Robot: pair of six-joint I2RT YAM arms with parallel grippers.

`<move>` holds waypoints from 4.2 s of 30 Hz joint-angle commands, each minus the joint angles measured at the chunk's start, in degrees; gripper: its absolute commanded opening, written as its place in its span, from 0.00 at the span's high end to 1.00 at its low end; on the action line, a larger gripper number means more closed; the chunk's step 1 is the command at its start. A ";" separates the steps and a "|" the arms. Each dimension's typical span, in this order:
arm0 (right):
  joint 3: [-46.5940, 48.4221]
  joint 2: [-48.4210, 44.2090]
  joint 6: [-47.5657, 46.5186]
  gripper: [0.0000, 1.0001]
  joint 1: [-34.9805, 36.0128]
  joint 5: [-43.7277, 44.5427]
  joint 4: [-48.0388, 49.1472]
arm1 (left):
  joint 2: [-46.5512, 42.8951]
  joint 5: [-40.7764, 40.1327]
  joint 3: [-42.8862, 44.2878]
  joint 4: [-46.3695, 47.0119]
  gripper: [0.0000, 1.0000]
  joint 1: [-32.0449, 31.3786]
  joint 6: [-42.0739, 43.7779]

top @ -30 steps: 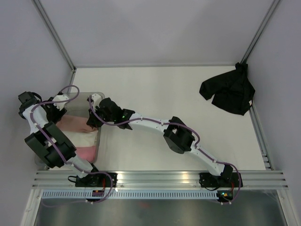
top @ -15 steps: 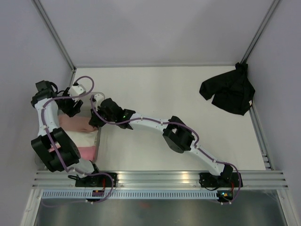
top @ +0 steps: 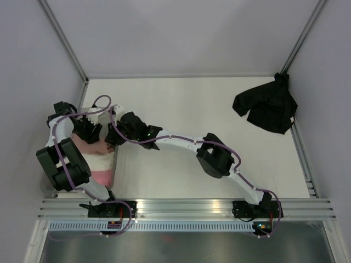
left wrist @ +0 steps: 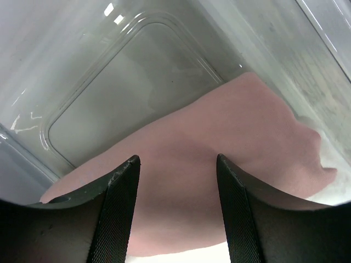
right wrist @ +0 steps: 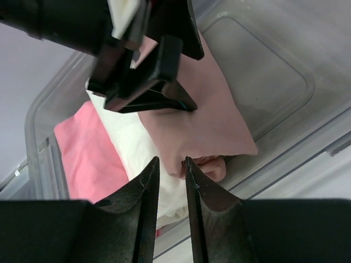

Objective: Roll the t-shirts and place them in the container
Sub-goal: Place the rolled tshirt into the container

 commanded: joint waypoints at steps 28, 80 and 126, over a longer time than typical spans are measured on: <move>-23.55 -22.84 -4.45 0.64 -3.22 5.74 6.33 | -1.34 -14.89 10.99 6.96 0.36 1.31 -22.37; -27.07 -23.11 -7.27 0.66 -3.83 6.27 1.23 | 10.34 -29.07 6.43 21.90 0.83 8.88 -24.40; -41.65 -35.06 -7.27 0.66 -7.70 8.64 3.08 | -10.57 -21.61 -1.14 0.47 0.81 -14.85 -36.27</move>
